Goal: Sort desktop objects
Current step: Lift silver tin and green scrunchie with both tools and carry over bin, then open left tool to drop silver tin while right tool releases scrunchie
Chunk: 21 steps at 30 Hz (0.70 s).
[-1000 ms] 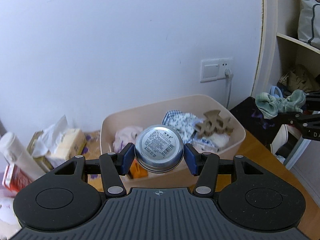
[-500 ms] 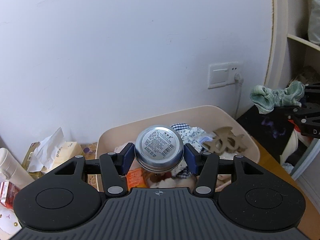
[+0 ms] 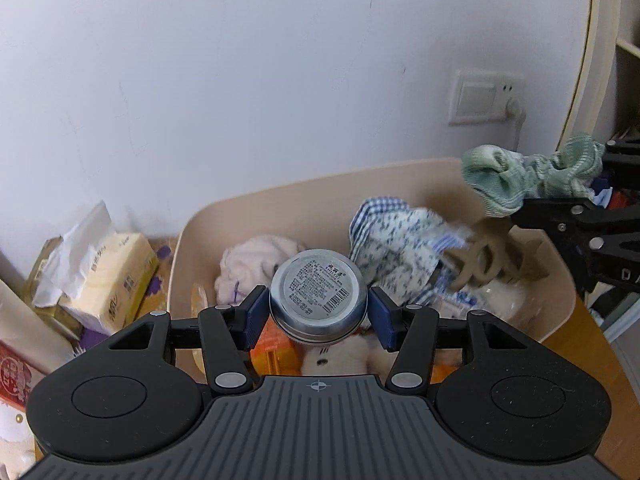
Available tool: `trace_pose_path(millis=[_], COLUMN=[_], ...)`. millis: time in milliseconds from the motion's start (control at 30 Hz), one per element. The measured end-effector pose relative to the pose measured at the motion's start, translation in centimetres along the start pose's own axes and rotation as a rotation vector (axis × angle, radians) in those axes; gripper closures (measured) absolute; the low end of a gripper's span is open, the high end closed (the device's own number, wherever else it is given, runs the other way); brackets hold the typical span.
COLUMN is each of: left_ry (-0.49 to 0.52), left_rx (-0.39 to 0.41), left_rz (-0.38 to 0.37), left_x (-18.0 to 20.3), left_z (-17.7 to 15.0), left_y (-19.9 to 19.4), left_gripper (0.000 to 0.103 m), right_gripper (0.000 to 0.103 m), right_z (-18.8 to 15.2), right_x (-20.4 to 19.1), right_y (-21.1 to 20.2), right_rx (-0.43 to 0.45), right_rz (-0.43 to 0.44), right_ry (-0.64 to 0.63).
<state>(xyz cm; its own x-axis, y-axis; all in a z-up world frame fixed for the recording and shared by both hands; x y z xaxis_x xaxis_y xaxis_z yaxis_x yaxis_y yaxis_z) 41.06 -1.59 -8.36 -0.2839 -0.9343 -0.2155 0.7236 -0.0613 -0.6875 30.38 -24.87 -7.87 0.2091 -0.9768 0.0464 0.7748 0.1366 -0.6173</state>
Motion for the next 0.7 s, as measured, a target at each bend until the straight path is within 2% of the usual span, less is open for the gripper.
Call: trace_pose_path(millis=[133,400,533,700], left_ry=[-0.001,0.006,0.018,0.032], left_rx=[-0.053,-0.111,-0.177,-0.215], left_rz=[-0.009,-0.025,-0.044,-0.068], left_x=[-0.1,-0.4,-0.2,-0.2], left_z=[-0.4,-1.3,-1.5,-2.0], left_y=[1.3,2.4,3.1,3.5], left_gripper=[0.048,0.048,0.048,0.048], right_gripper=[0.078,0.077,0.076,0.075], right_z=[0.0,-0.3,-0.5,-1.1], right_x=[-0.8,-2.0,-2.4,-2.7], right_y=[1.8,3.6,4.1,4.7], right_rx=[-0.047,-0.108,-0.141,-0.193], right_rz=[0.029,0.061,0.061,0.048], right_ry=[-0.025,-0.02,-0.015,0.008])
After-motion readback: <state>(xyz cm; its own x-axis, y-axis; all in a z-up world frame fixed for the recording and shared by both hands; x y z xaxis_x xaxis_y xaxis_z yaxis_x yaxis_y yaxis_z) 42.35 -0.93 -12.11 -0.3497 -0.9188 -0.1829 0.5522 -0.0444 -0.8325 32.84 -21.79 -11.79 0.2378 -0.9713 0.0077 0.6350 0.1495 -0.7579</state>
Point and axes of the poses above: each gripper's, at about its wrist camera, not at the fingertips, and y roughly the way its jaws point, x to its right, z to its top, the point moved 2 cm from there along y, roughly the way its jaws point, and after that the axes turned 10 degrees about z, right-handed, at the moved point
